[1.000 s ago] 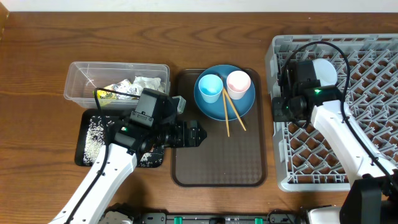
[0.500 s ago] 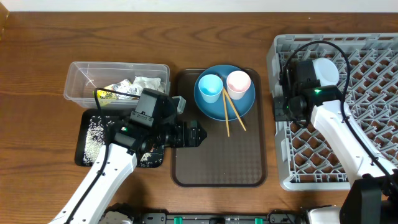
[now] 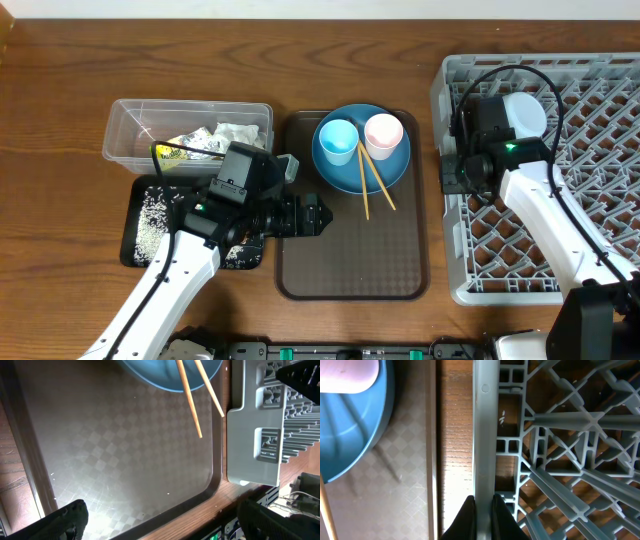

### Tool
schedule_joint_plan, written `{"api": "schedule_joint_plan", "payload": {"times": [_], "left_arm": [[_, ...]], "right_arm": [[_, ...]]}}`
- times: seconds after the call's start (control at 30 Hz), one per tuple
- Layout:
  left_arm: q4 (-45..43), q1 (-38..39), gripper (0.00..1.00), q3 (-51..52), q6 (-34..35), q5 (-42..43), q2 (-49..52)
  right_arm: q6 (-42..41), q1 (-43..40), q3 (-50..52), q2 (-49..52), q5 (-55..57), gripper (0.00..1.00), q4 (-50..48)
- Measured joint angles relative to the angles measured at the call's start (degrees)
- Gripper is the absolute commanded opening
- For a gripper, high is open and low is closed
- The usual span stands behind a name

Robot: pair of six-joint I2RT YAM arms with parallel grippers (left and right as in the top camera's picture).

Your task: Sort waste into correct bins and load items into the dishwasher rack

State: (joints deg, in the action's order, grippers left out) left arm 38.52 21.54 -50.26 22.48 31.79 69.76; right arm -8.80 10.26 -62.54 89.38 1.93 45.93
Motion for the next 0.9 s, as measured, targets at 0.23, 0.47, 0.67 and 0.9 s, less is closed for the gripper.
{"api": "schedule_joint_plan", "payload": {"times": [0.23,0.47,0.67,0.9], "left_arm": [[0.0,0.0,0.98,0.0,0.0,0.0,0.0],[0.0,0.0,0.98,0.0,0.0,0.0,0.0],[0.0,0.0,0.98,0.0,0.0,0.0,0.0],[0.0,0.0,0.98,0.0,0.0,0.0,0.0]], "right_arm": [[0.1,0.0,0.1,0.0,0.0,0.17,-0.2],[0.3,0.0,0.1,0.0,0.3,0.44,-0.8],[0.4,0.0,0.1,0.0,0.3,0.46,-0.7],[1.4,0.0,-1.1,0.0,1.0,0.47,2.9]]}}
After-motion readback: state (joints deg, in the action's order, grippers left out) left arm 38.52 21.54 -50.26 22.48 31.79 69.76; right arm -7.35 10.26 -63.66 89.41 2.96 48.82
